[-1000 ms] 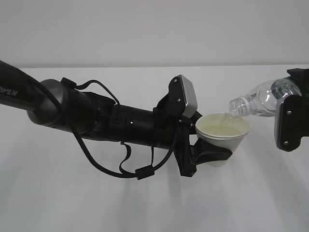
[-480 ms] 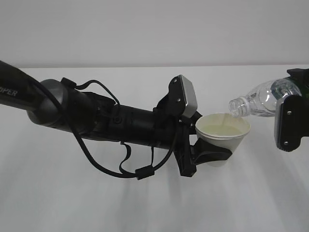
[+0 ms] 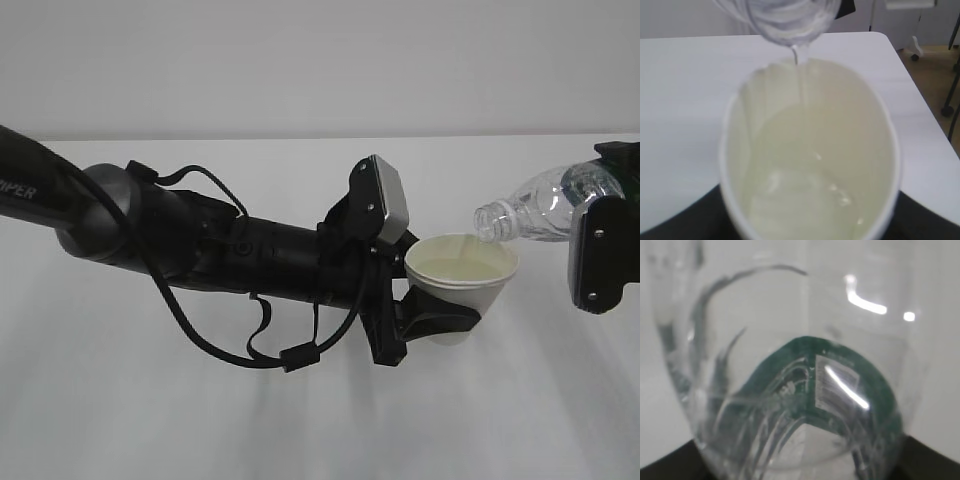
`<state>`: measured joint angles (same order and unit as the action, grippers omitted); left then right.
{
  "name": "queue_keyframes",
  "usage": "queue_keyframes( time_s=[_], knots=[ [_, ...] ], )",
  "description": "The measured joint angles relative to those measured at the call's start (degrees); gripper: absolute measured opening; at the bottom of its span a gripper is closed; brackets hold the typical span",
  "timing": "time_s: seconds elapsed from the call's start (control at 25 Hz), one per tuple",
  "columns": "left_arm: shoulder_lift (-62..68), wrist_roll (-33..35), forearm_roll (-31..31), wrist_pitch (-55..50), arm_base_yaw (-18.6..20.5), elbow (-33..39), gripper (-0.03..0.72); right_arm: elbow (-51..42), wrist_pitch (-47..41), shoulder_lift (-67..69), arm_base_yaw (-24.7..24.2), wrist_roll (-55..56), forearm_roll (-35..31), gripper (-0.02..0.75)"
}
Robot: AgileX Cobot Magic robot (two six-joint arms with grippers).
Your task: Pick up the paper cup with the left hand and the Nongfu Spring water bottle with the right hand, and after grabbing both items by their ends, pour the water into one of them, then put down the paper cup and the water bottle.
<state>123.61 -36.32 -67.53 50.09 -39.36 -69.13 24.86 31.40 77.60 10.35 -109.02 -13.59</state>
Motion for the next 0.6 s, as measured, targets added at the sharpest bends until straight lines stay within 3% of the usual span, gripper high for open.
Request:
queue_keyframes(
  time_s=[0.6],
  knots=[
    [0.0,0.0,0.0,0.0,0.0,0.0,0.412,0.0,0.0,0.0,0.0,0.0,0.0,0.430]
  ],
)
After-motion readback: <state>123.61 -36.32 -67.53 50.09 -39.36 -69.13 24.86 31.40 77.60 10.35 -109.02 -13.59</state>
